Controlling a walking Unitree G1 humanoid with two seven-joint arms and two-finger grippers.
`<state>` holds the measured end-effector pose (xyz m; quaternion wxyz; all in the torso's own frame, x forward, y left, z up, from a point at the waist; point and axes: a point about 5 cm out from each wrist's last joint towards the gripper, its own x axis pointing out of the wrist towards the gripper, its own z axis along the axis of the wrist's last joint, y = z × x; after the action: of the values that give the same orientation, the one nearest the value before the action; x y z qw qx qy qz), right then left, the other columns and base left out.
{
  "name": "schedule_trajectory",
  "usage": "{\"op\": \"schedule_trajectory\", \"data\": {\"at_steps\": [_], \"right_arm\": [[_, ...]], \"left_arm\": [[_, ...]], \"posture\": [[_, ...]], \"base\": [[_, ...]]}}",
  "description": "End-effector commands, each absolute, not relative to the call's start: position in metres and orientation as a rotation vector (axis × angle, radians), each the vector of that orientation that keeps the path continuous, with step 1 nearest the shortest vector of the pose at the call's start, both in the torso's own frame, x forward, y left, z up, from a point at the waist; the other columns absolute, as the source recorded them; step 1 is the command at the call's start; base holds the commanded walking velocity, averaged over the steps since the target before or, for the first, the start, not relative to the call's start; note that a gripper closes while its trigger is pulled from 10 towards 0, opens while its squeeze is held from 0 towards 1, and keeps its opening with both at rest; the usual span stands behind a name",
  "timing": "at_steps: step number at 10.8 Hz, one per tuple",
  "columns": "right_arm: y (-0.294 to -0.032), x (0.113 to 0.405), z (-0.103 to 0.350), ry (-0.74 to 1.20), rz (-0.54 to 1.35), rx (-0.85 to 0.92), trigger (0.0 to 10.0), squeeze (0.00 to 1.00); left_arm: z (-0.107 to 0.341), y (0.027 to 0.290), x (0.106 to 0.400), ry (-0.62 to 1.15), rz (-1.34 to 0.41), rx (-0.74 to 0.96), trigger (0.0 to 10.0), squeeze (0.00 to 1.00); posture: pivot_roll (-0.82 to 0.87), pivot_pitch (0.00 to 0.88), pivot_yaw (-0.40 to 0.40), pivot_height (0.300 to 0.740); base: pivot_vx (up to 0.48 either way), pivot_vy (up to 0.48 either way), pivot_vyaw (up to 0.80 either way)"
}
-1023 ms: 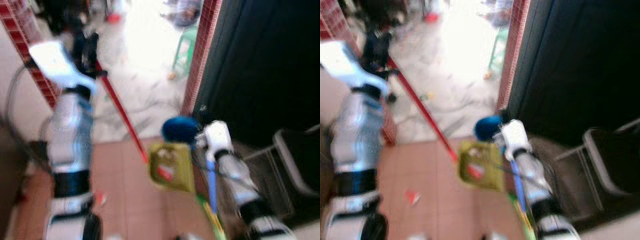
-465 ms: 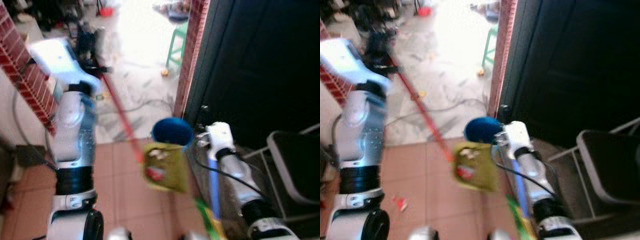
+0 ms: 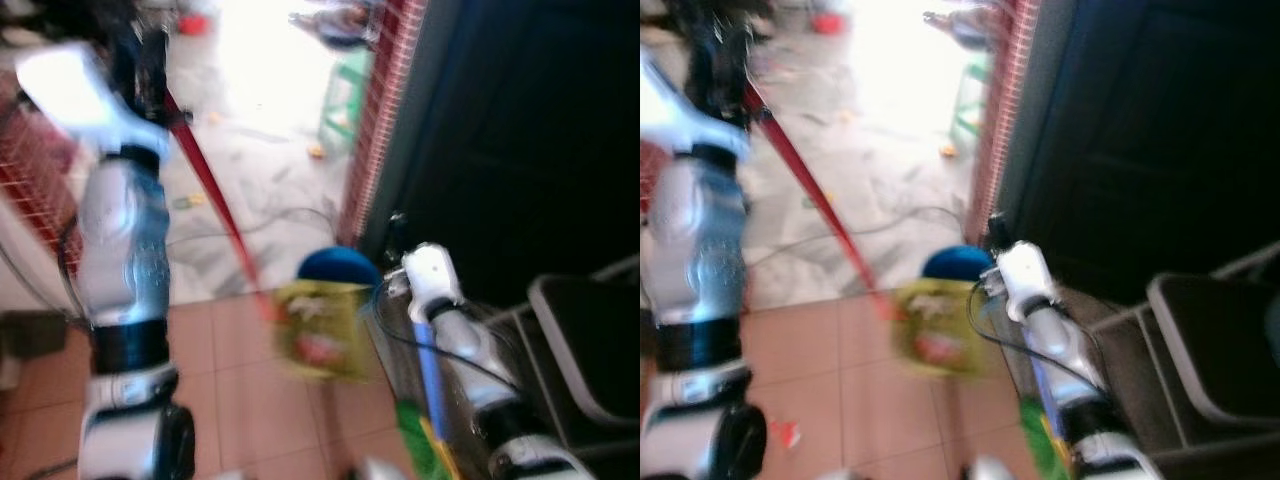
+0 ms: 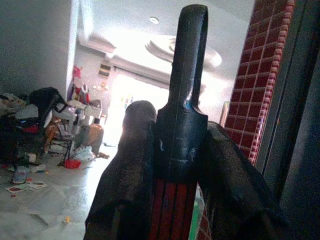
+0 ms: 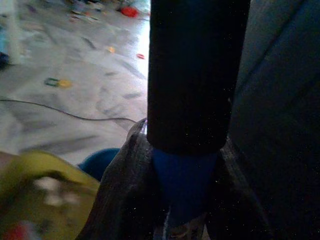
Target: Sweep floor
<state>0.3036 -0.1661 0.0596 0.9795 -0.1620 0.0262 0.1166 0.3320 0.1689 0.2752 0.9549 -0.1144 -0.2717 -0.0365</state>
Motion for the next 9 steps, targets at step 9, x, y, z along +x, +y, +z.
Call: {"op": "schedule_trajectory", "data": {"at_steps": [9], "right_arm": [[-0.1599, 0.3079, 0.0680, 0.018, 0.264, -0.347, 10.0, 0.00]], "left_arm": [[0.2910, 0.1700, 0.3302, -0.660, -0.033, -0.245, 10.0, 0.00]], "posture": [[-0.01, 0.000, -0.048, 0.740]], "base": [[0.444, 0.108, 0.00]]}}
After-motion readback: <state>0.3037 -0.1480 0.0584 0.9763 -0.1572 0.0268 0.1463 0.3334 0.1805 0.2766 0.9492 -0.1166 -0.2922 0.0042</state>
